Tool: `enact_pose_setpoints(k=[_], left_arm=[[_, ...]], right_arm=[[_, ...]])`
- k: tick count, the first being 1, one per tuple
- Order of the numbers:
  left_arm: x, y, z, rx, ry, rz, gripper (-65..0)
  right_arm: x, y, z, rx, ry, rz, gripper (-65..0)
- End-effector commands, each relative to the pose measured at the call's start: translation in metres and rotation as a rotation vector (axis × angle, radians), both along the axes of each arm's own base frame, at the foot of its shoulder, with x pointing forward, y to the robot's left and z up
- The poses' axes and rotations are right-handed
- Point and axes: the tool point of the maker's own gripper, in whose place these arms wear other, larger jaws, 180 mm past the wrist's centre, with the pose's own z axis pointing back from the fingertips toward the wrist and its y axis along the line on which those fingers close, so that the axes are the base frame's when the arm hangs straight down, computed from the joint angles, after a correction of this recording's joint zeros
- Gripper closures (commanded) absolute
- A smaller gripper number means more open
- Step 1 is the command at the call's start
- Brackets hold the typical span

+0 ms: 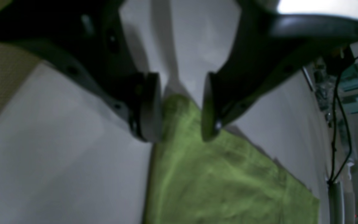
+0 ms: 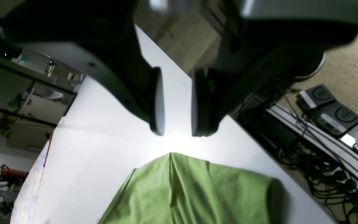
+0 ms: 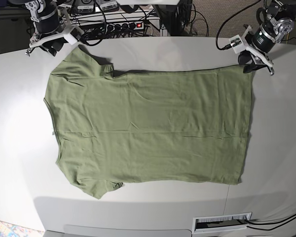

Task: Fold the T-shirt properly
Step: 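Lower both grippers onto the shirt's shoulder corners beside the collar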

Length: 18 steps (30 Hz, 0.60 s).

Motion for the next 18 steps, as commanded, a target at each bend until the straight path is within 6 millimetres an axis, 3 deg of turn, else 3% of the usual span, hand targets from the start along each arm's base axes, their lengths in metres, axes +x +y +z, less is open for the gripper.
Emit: enact_pose_setpoints(k=[1,11,18], left_arm=[[-0.001,0.0,0.002,-0.008,0.007,-0.011,-23.2],[0.02,-0.009,0.006,-0.055,0.045,-0.038,-22.9],[0.019,-0.01,0.002,-0.059,0.086,-0.04,-5.6]], right_arm=[[0.005,0.001,0.009,-0.01,-0.032,0.014,-16.2],[0.006,-0.003,0.01,-0.037,-0.037,0.011,-16.2],[0.006,-0.003,0.011,-0.04,-0.039,0.013,-16.2]])
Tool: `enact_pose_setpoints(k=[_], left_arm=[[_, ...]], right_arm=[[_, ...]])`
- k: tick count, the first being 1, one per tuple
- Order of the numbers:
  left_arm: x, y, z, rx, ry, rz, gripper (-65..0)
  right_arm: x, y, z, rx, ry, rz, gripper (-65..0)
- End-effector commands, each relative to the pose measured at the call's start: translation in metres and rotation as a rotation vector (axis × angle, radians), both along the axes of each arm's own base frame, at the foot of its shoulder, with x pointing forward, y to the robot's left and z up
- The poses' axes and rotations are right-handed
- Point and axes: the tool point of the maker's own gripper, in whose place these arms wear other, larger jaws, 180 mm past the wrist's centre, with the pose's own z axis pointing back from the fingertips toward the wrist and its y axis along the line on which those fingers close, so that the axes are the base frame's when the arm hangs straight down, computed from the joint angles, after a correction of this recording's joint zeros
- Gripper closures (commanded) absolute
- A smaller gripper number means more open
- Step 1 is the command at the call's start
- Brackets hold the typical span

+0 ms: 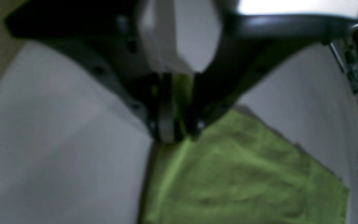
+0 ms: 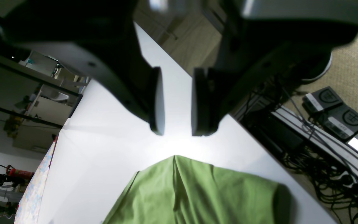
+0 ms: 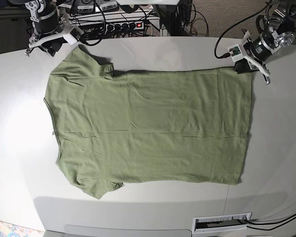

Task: Fold the T-shirt properly
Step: 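Lower both grippers onto the shirt's shoulder corners beside the collar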

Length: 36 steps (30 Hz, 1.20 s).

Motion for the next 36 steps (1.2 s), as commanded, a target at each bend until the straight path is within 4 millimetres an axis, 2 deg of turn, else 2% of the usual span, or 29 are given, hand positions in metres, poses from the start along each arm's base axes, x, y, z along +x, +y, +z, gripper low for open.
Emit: enact_pose_setpoints(k=[1,4,14,19,23,28,36], left_arm=[[0.002,0.002,0.004,0.007,-0.008,-0.009,-3.9],[0.008,0.007,0.003,0.016,-0.015,0.0,0.0],[0.005,0.012,-0.001,0.037,-0.001,0.013,0.0],[-0.01,0.0,0.001,0.013,0.018,-0.011,0.0],[-0.011,-0.005,0.005,0.002,0.012,-0.022,0.0],[-0.013,-0.006,0.004,0.002,0.025,-0.029,0.0],[-0.013,-0.006,0.004,0.002,0.024,-0.029,0.0]], right_arm=[[0.005,0.0,0.009,-0.012,-0.032,0.012,-16.2],[0.006,0.0,0.009,-0.015,-0.034,0.013,-16.2],[0.009,-0.007,0.016,-0.089,-0.061,0.029,-16.1],[0.0,0.008,0.001,0.011,0.019,0.053,-16.6],[-0.003,0.018,-0.007,0.073,0.073,0.079,-25.0],[-0.005,0.026,-0.021,0.134,0.139,0.104,-24.9],[-0.001,0.017,-0.046,0.203,0.185,0.06,-24.9]])
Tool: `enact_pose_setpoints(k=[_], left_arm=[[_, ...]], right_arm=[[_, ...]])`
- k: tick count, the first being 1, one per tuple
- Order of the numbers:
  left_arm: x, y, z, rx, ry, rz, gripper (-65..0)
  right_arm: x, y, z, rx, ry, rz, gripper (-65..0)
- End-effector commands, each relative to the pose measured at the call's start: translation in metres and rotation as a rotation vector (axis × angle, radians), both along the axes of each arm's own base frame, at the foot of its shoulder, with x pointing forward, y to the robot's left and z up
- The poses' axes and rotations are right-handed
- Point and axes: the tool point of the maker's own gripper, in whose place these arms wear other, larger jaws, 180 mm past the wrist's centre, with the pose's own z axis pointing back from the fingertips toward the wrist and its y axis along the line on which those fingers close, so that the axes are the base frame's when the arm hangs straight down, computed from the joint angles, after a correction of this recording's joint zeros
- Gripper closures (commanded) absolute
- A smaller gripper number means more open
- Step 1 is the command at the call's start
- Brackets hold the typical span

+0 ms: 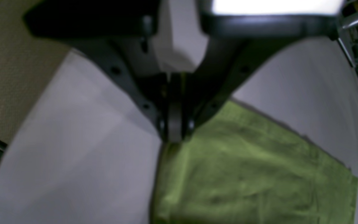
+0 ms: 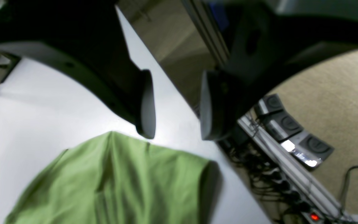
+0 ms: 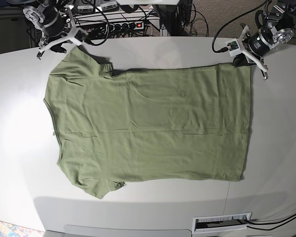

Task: Fold the T-shirt properly
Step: 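Lower both grippers onto the shirt's shoulder corners beside the collar, then grasp the shoulder corners and drag the shirt toward the robot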

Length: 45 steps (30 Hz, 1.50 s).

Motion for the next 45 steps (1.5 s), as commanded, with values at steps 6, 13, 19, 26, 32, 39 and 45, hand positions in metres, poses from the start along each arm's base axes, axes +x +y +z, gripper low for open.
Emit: enact_pose_setpoints(k=[6,13,19,26,32,39,45], left_arm=[[0.002,0.0,0.005,0.001,-0.012,-0.013,0.0],[0.002,0.0,0.005,0.001,-0.012,-0.012,0.0],[0.003,0.0,0.006,0.0,-0.015,-0.013,0.0],[0.003,-0.001,0.006,-0.004,-0.016,-0.016,0.0],[0.003,-0.001,0.006,-0.005,-0.017,-0.016,0.0],[0.003,-0.001,0.006,-0.003,-0.016,-0.016,0.0],[-0.01,0.002,0.009,0.041,0.008,-0.026,0.0]], right_arm=[[0.018,0.011,0.008,0.076,-0.055,0.003,-24.9],[0.022,0.022,0.008,0.149,-0.067,-0.036,-24.9],[0.019,0.028,0.005,0.172,-0.063,-0.051,-24.9],[0.023,0.007,-0.016,0.132,-0.039,-0.092,-24.9],[0.026,-0.004,-0.025,0.112,-0.029,-0.115,-24.6],[0.028,-0.002,-0.017,0.096,-0.031,-0.128,0.0],[0.026,0.011,0.004,0.087,-0.048,-0.107,0.0]])
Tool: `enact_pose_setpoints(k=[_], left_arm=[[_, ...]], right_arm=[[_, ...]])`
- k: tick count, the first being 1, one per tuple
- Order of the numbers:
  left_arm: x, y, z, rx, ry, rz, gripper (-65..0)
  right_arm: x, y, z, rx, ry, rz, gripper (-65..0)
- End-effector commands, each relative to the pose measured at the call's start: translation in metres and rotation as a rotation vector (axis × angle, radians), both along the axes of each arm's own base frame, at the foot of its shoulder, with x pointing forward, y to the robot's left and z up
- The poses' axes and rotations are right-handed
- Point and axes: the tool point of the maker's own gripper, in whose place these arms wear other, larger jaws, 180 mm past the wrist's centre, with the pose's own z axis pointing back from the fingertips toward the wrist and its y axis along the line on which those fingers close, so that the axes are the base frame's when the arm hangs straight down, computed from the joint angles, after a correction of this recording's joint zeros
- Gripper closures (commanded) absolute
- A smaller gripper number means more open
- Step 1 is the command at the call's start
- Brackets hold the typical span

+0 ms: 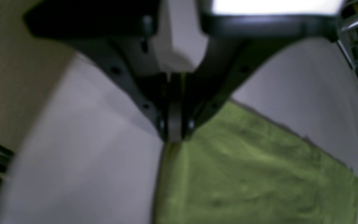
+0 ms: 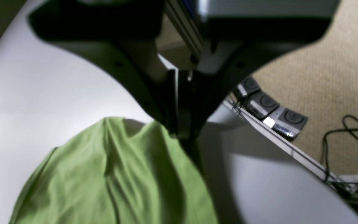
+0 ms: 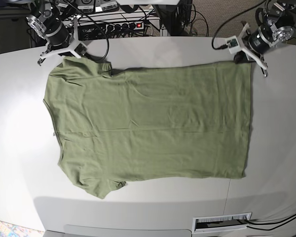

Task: Fold the T-shirt properly
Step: 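Grasp the shoulder corners and drag the shirt toward the robot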

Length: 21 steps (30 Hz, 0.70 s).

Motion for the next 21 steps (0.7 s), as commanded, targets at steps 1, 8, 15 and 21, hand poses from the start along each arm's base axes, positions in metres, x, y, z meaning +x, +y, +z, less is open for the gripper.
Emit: enact_pose_setpoints(k=[1,8,15,21], left_arm=[[0.0,0.0,0.009,0.011,-0.016,-0.027,0.0],[-0.029,-0.009,0.027,0.067,0.004,-0.077,0.0],[-0.05,-0.002,0.026,0.149,-0.008,-0.116,0.0],[-0.022,0.011,0.048,0.235,-0.204,-0.108,0.0]], right_arm=[[0.001,0.0,0.008,-0.01,-0.014,0.012,0.0],[-0.018,0.001,0.022,-0.043,0.011,0.02,0.0],[-0.032,-0.014,0.049,-0.111,0.013,0.027,0.0],[-0.016,-0.029,0.064,-0.09,-0.05,-0.026,0.0]])
